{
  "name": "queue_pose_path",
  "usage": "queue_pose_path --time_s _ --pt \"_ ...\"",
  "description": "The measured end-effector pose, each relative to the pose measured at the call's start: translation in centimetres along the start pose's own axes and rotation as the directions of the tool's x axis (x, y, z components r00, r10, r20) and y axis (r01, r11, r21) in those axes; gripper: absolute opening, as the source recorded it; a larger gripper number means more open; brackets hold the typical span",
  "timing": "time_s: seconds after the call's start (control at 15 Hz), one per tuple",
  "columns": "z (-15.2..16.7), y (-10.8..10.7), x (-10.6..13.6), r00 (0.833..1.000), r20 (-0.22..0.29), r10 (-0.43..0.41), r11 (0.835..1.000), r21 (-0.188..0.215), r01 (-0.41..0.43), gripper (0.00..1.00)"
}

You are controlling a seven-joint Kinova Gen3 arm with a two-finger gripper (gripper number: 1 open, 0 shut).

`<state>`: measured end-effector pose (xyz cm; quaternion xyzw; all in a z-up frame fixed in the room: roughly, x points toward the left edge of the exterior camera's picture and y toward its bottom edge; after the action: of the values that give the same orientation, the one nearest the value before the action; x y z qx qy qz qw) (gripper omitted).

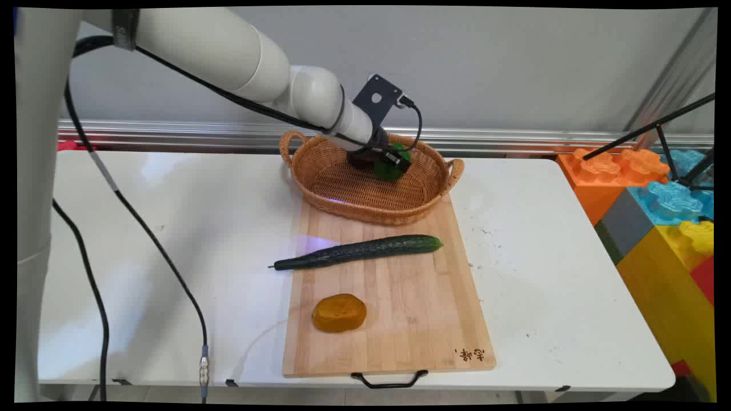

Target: Pick up the potato from the cutting board

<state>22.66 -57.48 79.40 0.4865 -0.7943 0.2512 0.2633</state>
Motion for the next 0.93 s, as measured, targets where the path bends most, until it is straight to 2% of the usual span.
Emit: queue_pose_path --time_s 0.27,0.4,0.67,0.93 --pt "0.1 0.7 1.3 0.998 -0.014 -0.063 0.996 -0.071 0.062 1.0" --pt "-0.9 1.1 1.9 0.998 0.003 -0.058 0.992 -0.11 0.058 1.0" --pt "-5.0 1.4 1.5 0.993 0.117 0.01 0.98 -0.198 0.014 1.0" --pt "-9.6 1.5 0.2 0.966 0.238 0.098 0.958 -0.285 -0.027 1.0"
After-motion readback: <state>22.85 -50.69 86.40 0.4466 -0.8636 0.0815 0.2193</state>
